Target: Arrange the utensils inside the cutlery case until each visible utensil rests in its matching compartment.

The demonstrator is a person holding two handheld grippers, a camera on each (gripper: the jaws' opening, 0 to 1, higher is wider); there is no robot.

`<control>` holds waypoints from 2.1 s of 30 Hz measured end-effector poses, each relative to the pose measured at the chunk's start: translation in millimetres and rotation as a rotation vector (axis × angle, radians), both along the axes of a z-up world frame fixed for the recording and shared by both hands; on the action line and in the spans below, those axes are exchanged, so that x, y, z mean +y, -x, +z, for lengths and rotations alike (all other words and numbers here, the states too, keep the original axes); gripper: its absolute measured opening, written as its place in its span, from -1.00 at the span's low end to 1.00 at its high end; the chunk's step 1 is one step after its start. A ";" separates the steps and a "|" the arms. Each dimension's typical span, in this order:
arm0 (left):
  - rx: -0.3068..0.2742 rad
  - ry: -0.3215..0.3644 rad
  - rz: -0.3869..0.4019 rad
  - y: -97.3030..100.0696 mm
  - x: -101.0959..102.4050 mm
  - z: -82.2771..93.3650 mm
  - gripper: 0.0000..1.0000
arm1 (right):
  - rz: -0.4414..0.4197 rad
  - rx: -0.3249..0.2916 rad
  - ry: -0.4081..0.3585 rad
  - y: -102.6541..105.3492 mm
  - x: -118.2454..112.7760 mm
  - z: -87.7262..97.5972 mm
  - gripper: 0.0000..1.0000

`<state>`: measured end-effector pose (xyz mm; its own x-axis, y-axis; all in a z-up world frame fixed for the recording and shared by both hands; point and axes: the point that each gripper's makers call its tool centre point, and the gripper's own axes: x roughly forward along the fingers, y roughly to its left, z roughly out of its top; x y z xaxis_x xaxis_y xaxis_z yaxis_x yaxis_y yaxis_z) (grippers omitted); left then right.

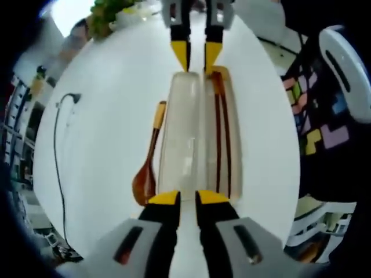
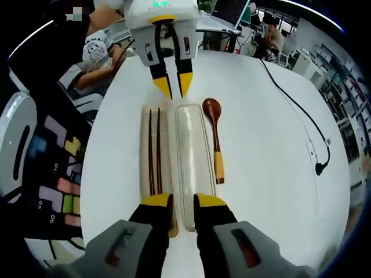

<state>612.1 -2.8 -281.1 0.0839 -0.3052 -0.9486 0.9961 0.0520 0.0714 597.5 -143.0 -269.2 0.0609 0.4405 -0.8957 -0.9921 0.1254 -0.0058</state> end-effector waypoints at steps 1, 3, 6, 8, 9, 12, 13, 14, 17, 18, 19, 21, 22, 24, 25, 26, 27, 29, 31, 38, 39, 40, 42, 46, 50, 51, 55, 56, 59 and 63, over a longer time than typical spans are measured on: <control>-0.003 0.002 0.004 -2.6 0.6 0.0 -0.79 | 0.000 -0.004 -0.001 -2.1 1.1 0.2 -0.72; -0.009 0.007 0.010 -8.4 1.5 -0.3 -0.79 | -0.001 -0.009 -0.001 -6.3 3.1 0.0 -0.72; -0.021 0.004 0.016 -17.1 3.4 -2.2 -0.78 | -0.004 -0.011 -0.007 -13.0 6.0 -0.9 -0.69; -0.035 -0.001 0.015 -24.3 5.1 -4.3 -0.72 | -0.008 -0.015 -0.007 -17.7 7.2 -2.2 -0.69; -0.040 0.000 0.019 -28.0 5.5 -5.4 -0.71 | -0.008 -0.024 -0.008 -20.9 7.8 -3.1 -0.69; -0.033 0.019 0.041 -36.7 5.4 -8.6 -0.68 | -0.018 -0.037 -0.011 -32.6 9.3 -6.6 -0.69; -0.031 0.024 0.061 -41.5 6.0 -9.9 -0.67 | -0.022 -0.037 -0.011 -36.0 9.5 -7.8 -0.69; -0.032 0.024 0.064 -44.7 6.8 -11.1 -0.66 | -0.026 -0.037 -0.007 -39.0 9.3 -9.1 -0.69; -0.038 0.021 0.069 -55.1 8.8 -15.5 -0.66 | -0.035 -0.047 -0.001 -49.7 8.9 -13.6 -0.70; -0.034 0.019 0.070 -57.4 8.6 -17.4 -0.66 | -0.038 -0.045 0.002 -52.8 9.0 -15.7 -0.70; -0.020 0.011 0.076 -59.7 8.7 -20.4 -0.66 | -0.039 -0.043 0.002 -54.7 9.4 -17.2 -0.70; -0.009 0.004 0.078 -64.2 7.5 -23.8 -0.66 | -0.061 -0.038 -0.015 -61.9 13.0 -21.4 -0.70; -0.013 -0.002 0.077 -65.9 7.2 -24.5 -0.66 | -0.061 -0.036 -0.015 -63.8 14.2 -23.6 -0.70; -0.024 0.001 0.070 -69.3 5.0 -24.0 -0.66 | -0.060 -0.035 -0.015 -67.1 16.6 -27.5 -0.71; -0.017 0.004 0.067 -69.5 3.8 -24.6 -0.65 | -0.060 -0.034 -0.020 -68.6 18.3 -28.7 -0.71; -0.012 0.006 0.067 -69.5 3.0 -25.7 -0.64 | -0.059 -0.031 -0.021 -69.2 19.3 -29.7 -0.72; -0.009 0.004 0.065 -69.4 2.7 -27.3 -0.62 | -0.058 -0.028 -0.021 -70.3 20.6 -31.1 -0.72; -0.005 -0.002 0.060 -70.2 3.0 -29.7 -0.61 | -0.053 -0.025 -0.025 -72.2 23.9 -33.5 -0.72; 0.002 0.005 0.068 -71.5 2.3 -30.9 -0.60 | -0.050 -0.018 -0.027 -73.2 27.4 -36.0 -0.72; 0.013 0.006 0.075 -72.7 3.1 -35.6 -0.60 | -0.019 -0.002 -0.031 -71.7 39.5 -42.8 -0.73; 0.013 0.007 0.076 -73.0 2.9 -36.0 -0.59 | -0.017 0.001 -0.031 -71.3 41.0 -43.9 -0.73; 0.012 0.009 0.080 -73.5 2.6 -35.9 -0.59 | -0.016 0.007 -0.036 -70.5 42.6 -44.6 -0.73; 0.011 0.008 0.081 -73.7 2.2 -36.1 -0.59 | -0.010 0.021 -0.025 -68.0 45.4 -48.1 -0.73; 0.016 0.004 0.081 -73.5 2.2 -38.5 -0.53 | 0.008 0.013 -0.002 -69.1 46.9 -54.8 -0.74; 0.027 -0.001 0.088 -72.7 2.6 -41.5 -0.47 | 0.009 0.021 -0.002 -70.4 47.7 -56.9 -0.75; 0.028 -0.001 0.088 -72.7 2.4 -41.7 -0.47 | 0.011 0.018 0.000 -71.1 47.7 -56.9 -0.75; 0.037 0.007 0.102 -74.9 1.6 -42.2 -0.46 | 0.017 0.013 0.009 -73.7 46.9 -59.4 -0.77; 0.037 0.010 0.105 -75.3 1.3 -42.8 -0.45 | 0.017 0.014 0.012 -74.3 46.4 -60.4 -0.77; 0.040 -0.001 0.103 -75.7 2.3 -48.7 -0.43 | 0.016 0.015 0.012 -75.8 45.3 -62.7 -0.79; 0.058 0.006 0.106 -75.3 1.9 -50.4 -0.42 | 0.033 0.009 0.009 -76.2 43.9 -64.8 -0.82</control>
